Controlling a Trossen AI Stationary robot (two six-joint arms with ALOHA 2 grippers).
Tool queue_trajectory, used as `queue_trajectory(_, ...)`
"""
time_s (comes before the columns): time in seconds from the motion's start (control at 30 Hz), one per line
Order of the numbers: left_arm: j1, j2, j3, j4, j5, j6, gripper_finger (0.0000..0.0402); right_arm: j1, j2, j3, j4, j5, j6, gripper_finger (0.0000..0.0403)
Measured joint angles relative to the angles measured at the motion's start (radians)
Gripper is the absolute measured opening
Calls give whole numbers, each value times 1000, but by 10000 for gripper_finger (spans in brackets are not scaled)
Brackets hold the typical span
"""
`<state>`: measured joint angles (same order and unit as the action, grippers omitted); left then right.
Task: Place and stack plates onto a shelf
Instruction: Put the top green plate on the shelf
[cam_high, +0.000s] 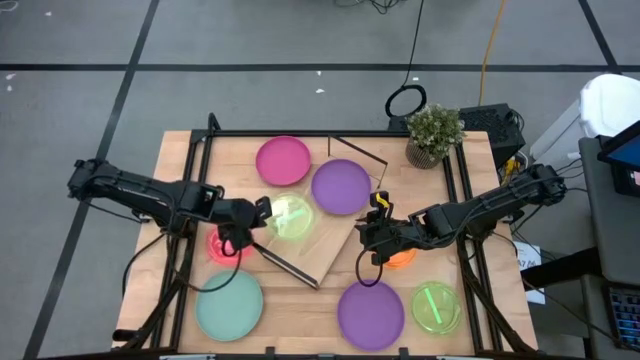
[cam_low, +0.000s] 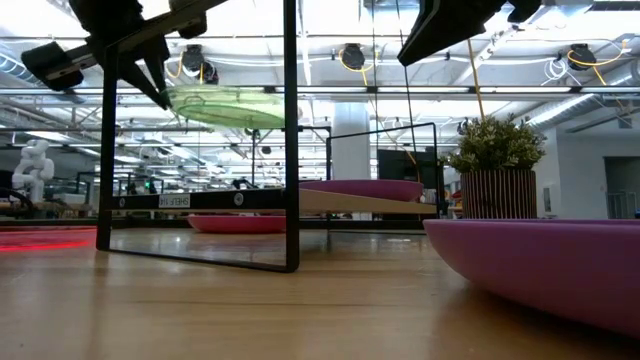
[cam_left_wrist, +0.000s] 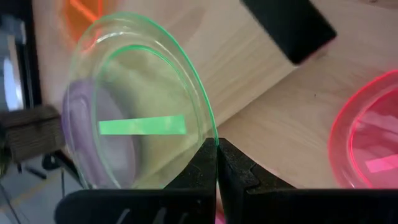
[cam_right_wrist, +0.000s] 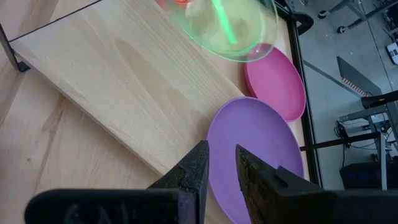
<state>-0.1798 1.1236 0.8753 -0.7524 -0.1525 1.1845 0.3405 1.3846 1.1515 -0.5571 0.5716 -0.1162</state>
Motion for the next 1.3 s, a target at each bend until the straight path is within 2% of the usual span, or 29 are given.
queue_trajectory(0.37,46,138,0,76,63,111,1,0,0,0,5,0,3,64)
queue_trajectory(0.57,45,190,0,98,86,123,1,0,0,-3,9,0,4,63)
queue_trajectory(0.73,41,201,0,104,143,123,1,0,0,-45,17,1,3,63)
queue_trajectory(0.97,34,201,0,113,144,129,1,0,0,-73,44,2,-5,63)
queue_trajectory(1.13,42,201,0,117,153,208,11,0,0,-73,96,3,-48,63)
queue_trajectory(1.3,50,201,0,123,157,223,14,0,0,-73,108,3,-57,64)
